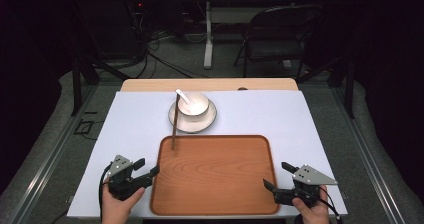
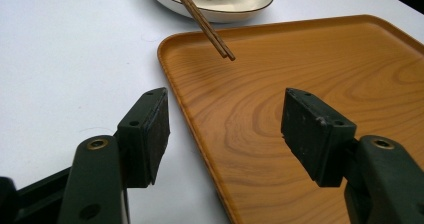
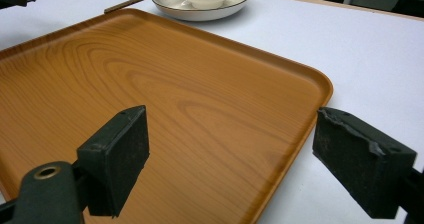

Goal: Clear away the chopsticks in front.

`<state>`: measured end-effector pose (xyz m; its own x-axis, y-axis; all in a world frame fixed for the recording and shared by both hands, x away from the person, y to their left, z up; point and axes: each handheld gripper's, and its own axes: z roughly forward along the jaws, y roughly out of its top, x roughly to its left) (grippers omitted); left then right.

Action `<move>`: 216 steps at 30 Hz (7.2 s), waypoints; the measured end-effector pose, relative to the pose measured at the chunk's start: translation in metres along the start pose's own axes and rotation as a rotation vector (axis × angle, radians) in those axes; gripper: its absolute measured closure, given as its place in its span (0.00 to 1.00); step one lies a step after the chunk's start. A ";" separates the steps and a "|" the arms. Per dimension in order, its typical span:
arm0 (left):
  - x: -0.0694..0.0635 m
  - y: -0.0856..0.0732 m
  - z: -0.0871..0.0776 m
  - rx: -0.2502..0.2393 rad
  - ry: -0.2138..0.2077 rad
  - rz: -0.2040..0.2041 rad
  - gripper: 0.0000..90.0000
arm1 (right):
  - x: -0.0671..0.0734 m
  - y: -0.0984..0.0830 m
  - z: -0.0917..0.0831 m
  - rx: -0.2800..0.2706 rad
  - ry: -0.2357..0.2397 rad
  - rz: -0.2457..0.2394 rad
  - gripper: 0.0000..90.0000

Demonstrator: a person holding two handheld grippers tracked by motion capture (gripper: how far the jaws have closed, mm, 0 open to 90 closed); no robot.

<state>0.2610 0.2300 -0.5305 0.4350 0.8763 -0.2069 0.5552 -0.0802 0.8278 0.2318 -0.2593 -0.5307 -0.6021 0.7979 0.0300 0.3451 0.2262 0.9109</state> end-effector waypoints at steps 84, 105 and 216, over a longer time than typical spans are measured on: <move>0.066 0.174 0.135 0.346 0.114 -0.316 0.48 | -0.001 0.000 0.000 -0.016 0.024 0.021 0.16; 0.059 0.165 0.171 0.401 0.073 -0.287 0.77 | -0.001 -0.001 -0.001 -0.022 0.028 0.018 0.16; -0.020 0.045 0.060 0.551 -0.141 -0.397 0.94 | -0.001 -0.001 -0.003 -0.040 0.026 0.037 0.16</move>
<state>0.3200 0.1804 -0.5202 0.1916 0.8220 -0.5362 0.9543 -0.0283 0.2976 0.2301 -0.2624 -0.5307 -0.6083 0.7902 0.0748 0.3393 0.1738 0.9245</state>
